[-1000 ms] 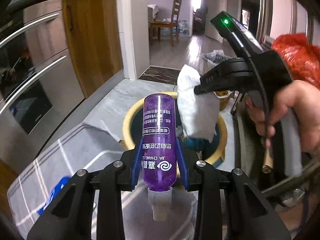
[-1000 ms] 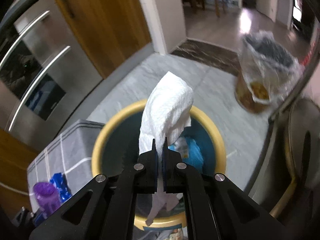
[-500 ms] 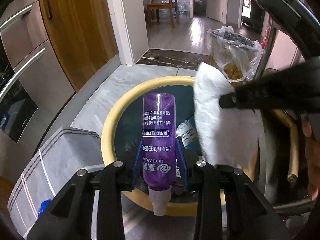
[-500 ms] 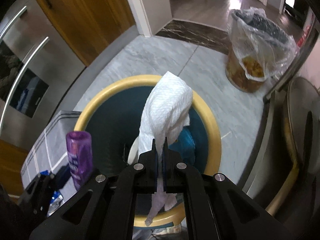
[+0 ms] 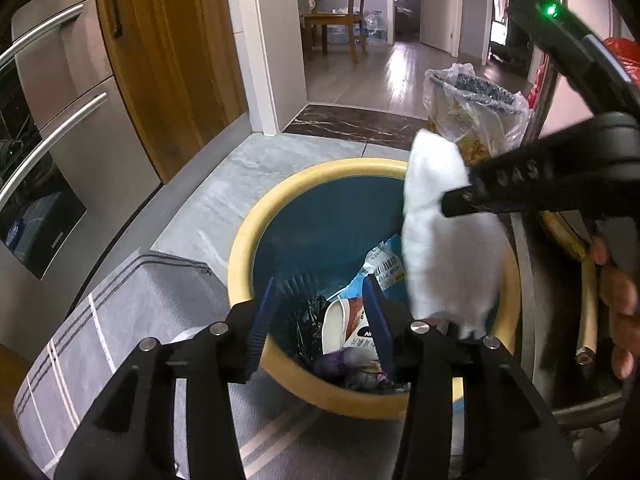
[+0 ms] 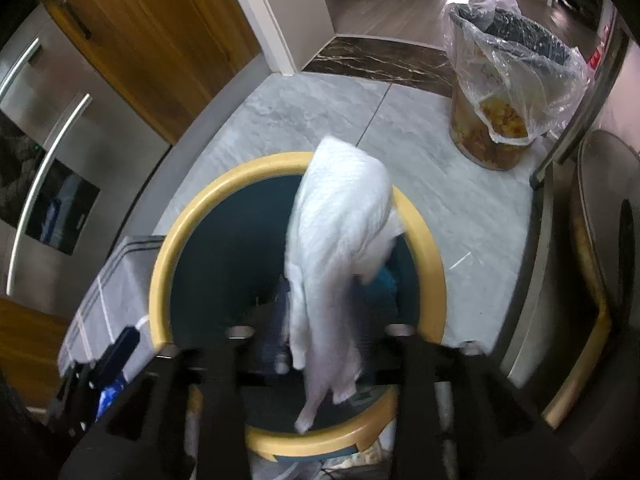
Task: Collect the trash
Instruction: 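Open both tools to drop the bottle and tissue into the bin, then move both open tools back over the blue wipes pack and mask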
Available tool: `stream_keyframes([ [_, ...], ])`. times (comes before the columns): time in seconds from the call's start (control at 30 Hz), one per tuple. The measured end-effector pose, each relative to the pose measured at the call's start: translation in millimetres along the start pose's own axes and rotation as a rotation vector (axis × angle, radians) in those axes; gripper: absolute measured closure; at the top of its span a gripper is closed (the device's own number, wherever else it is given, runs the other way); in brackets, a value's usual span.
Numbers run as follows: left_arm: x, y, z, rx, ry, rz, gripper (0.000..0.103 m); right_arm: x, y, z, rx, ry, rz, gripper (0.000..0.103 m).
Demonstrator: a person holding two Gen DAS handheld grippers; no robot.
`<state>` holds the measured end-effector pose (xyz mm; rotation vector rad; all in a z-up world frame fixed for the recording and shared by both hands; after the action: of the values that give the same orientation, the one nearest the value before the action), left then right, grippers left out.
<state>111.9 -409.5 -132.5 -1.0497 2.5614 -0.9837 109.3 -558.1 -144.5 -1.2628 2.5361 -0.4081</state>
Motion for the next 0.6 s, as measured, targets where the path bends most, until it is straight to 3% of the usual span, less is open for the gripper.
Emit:
stream_keyframes([
  [0.2, -13, 12, -21, 0.022, -0.050, -0.006, 0.026, 10, -3, 0, -0.010, -0.017, 0.077, 0.019],
  [0.27, -21, 17, -26, 0.020, -0.077, -0.017, 0.021, 12, -3, 3, -0.031, -0.014, 0.098, 0.012],
  [0.33, -27, 20, -30, 0.019, -0.099, -0.029, 0.013, 14, -2, 4, -0.049, -0.010, 0.120, 0.010],
  [0.6, -46, 27, -75, 0.054, -0.139, -0.062, 0.009, 6, 0, -1, -0.046, 0.007, 0.129, 0.007],
])
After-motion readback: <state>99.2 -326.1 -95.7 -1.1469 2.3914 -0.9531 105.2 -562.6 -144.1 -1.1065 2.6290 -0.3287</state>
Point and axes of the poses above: each gripper's, at about its wrist camera, not at the fingertips, and z roughly the way its jaws point, x to its right, y to its underside, the point moved 3 cm from there along z, roughly the way its jaws point, and after that the axes turned 10 degrees about y, right-handed, at the moved point
